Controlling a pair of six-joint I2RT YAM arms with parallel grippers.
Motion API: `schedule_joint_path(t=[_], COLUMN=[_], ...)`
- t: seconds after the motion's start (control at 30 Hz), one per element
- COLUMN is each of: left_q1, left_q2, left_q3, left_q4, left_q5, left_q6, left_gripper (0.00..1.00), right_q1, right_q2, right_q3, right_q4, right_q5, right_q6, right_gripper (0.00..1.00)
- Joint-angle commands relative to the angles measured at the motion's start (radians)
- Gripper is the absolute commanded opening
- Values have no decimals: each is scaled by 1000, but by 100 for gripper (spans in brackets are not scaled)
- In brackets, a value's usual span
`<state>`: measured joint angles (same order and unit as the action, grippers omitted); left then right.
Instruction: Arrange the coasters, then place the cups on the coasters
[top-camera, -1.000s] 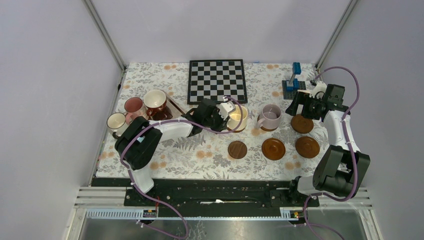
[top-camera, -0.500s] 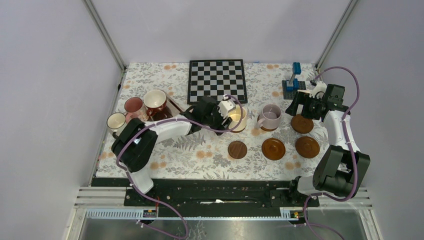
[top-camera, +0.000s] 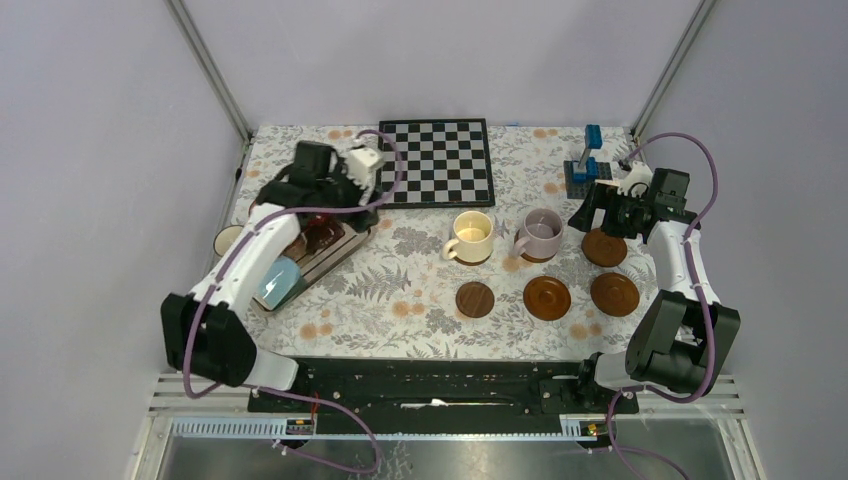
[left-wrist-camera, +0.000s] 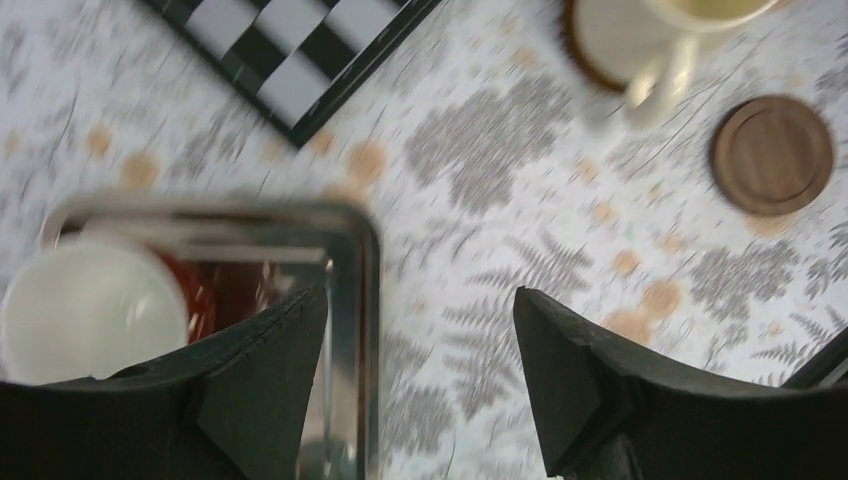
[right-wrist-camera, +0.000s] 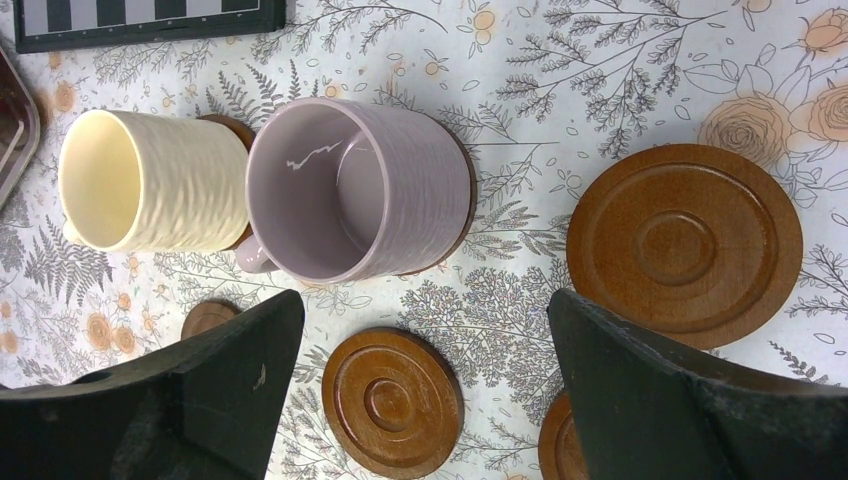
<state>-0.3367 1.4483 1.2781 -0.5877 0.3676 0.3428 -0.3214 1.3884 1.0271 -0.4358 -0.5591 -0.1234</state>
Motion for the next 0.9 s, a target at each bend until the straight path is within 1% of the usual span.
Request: schedule_joint_path(t=[0.0,0.1,0.2,0.3,0.4,0.53,0.67,0.87], left_q1=[173,323,484,619,722,799,816,818], left_q2=[-116,-162,-189,-193,-188,-178,-153,-120], left_q3=[-43,-70,-93,-113,-136,-165,-194,-232], left_q4=[-213,-307,-393,-457,-488,-491,-461,-413], left_q5=[49,97,127,124,102,55,8,-19], left_q6=[77,129,220,333,417,492,526,550], left_gripper=[75,75,75,75,77,82,85,92], right_q1=[7,10,14,17,21,21,21,21], right_q2=[-2,10,21,19,15,15,14,13], right_q3=[41,58,77,79,78,75,70,70], right_q4=[-11,-20,-35,-35,-34,-35,-33,-35], right_q5=[-48,-53,-55,-57,-57,-52,-52,-52], right_q6=[-23,-28,-32,-28,-27,-28,-31,-36], right_gripper=[100,100,100,100,100,100,100,100])
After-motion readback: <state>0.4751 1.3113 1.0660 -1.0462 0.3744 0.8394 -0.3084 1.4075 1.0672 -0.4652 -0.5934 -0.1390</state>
